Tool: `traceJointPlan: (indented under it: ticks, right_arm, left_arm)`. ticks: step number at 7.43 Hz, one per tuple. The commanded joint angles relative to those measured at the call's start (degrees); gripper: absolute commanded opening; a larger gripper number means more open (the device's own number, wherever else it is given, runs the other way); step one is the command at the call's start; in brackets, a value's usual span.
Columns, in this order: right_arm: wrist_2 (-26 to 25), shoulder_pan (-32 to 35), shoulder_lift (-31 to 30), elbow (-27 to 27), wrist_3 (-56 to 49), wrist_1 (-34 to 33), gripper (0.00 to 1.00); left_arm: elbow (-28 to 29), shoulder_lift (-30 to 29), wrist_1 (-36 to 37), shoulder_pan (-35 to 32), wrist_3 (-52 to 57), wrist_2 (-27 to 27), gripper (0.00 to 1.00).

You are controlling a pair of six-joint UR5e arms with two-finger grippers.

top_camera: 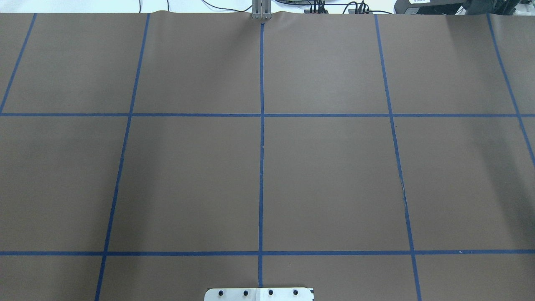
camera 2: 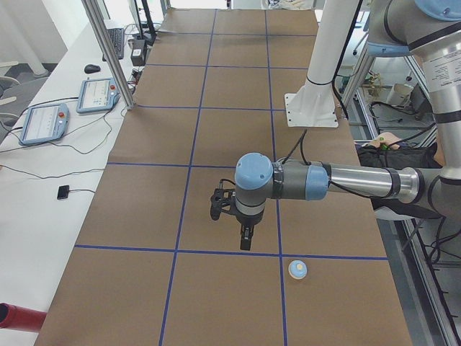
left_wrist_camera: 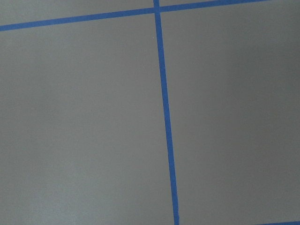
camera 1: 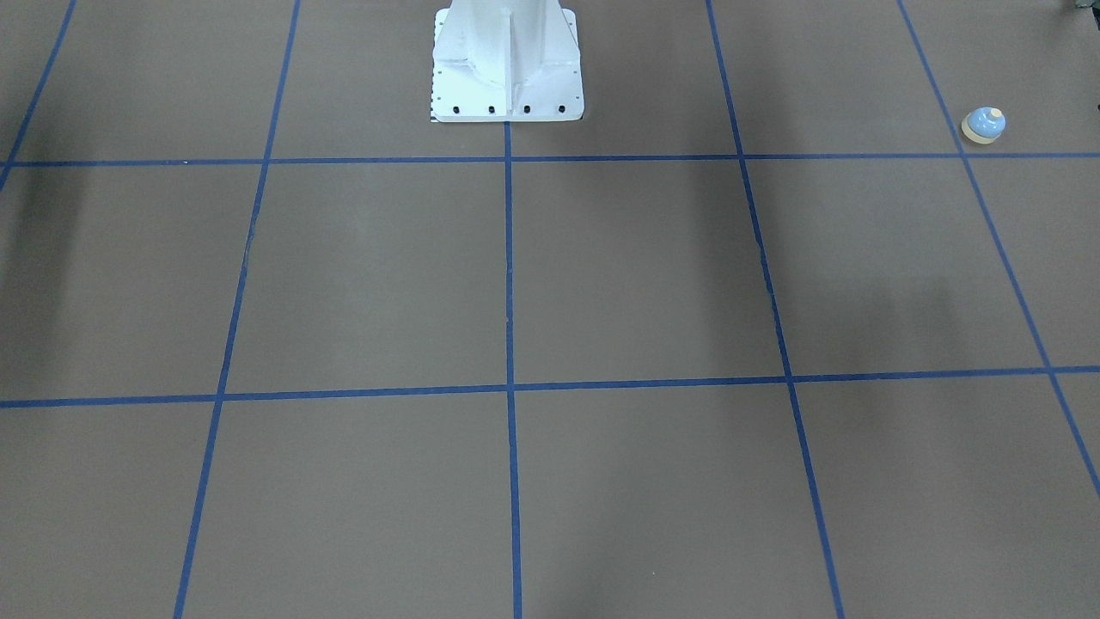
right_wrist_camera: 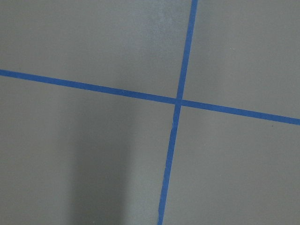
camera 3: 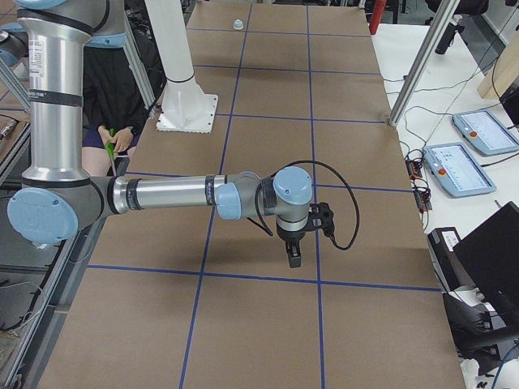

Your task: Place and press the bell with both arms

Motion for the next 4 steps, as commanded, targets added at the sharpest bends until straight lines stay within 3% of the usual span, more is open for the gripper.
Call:
traceJointPlan:
  ticks: [1,4]
  right_arm:
    - [0.3,0.0,-0.2,0.2,-0.3,1.7,1.0]
    - [0.4,0.0,-0.4,0.3,-0.2,2.0,1.0]
  left_arm:
    - [0.0,0.0,-0.1,1.4,0.2,0.0,1.0]
    - [0.5,-0.6,-0.5,1.7,0.2,0.2,1.0]
